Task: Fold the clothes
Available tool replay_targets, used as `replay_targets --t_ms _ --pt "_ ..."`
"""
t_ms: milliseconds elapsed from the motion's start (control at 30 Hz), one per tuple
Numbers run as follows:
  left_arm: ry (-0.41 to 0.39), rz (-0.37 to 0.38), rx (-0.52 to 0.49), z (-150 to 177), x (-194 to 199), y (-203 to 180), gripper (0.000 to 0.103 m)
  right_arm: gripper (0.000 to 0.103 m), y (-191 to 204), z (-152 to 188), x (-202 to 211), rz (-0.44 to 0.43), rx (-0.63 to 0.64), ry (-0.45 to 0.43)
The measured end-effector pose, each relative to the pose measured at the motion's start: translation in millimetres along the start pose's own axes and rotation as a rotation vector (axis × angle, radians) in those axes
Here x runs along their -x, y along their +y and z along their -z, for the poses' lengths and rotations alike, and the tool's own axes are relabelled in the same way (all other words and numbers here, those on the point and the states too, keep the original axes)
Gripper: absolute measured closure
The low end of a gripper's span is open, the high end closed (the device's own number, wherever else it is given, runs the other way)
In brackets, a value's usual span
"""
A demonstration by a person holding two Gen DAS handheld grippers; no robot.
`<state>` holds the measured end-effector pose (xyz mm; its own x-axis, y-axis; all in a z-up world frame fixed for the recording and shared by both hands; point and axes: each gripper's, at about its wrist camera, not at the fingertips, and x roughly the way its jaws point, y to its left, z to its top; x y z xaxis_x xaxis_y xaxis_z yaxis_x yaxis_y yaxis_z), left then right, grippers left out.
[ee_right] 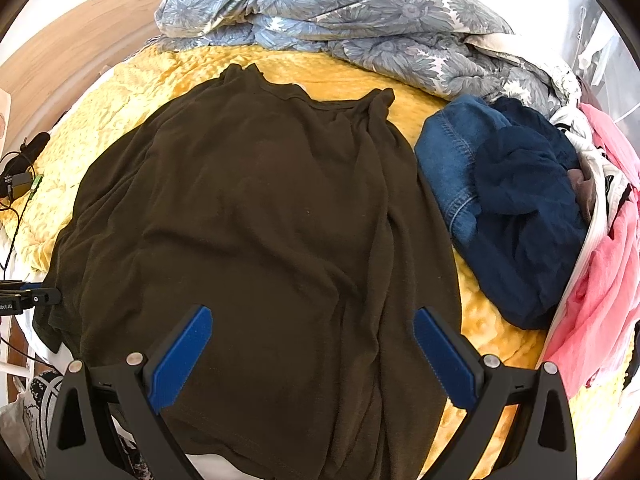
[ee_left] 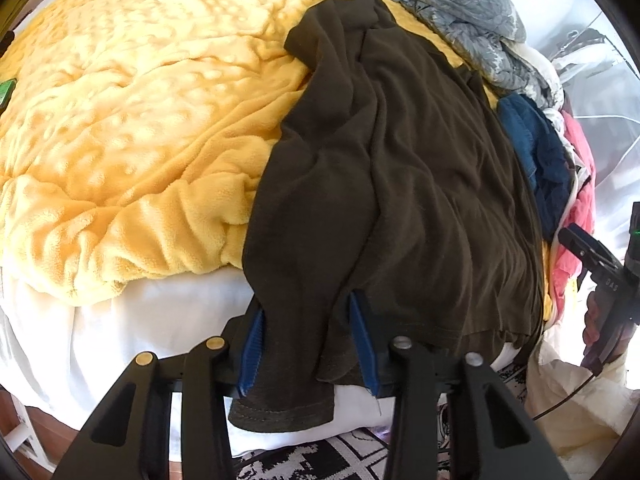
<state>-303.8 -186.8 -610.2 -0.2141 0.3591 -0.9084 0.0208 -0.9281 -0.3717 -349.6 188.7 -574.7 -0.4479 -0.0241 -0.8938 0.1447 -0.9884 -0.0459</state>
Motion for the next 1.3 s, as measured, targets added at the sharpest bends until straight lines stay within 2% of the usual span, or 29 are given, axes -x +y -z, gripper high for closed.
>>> replay_targets --t_ms 333,600,667,733,800,1133,1167,1233,1300 --pt "0.009 0.011 0.02 5.4 14.0 8.3 0.059 0.0 -1.9 0.2 -1.8 -0.001 -0.006 0.003" --pt "0.004 0.001 0.017 2.4 10.2 2.3 0.063 0.0 -3.5 0.4 -1.9 0.003 -0.003 -0.001" --pt "-0.002 -0.009 0.033 1.2 9.4 4.6 0.071 0.0 -5.6 0.9 -2.1 0.006 -0.009 0.0" --pt "-0.004 -0.019 0.052 0.2 8.5 7.9 0.086 0.0 -9.2 2.2 -2.1 0.008 -0.023 0.001" --pt "-0.004 -0.026 0.075 -0.4 7.5 12.4 0.094 0.0 -12.4 3.2 -2.4 0.011 -0.033 0.004" --pt "0.03 -0.002 0.057 -0.4 2.1 3.7 0.095 0.0 -19.0 5.1 -5.1 0.011 -0.054 0.011" --pt "0.035 0.002 0.064 -0.6 1.5 5.1 0.094 0.0 -18.8 5.1 -5.2 0.009 -0.054 0.011" --pt "0.057 0.015 0.089 -0.4 -0.2 10.1 0.085 0.0 -18.3 5.2 -5.1 0.008 -0.051 0.011" --pt "0.069 0.025 0.106 0.8 -1.6 13.3 0.085 0.0 -18.0 5.3 -5.2 0.007 -0.05 0.011"
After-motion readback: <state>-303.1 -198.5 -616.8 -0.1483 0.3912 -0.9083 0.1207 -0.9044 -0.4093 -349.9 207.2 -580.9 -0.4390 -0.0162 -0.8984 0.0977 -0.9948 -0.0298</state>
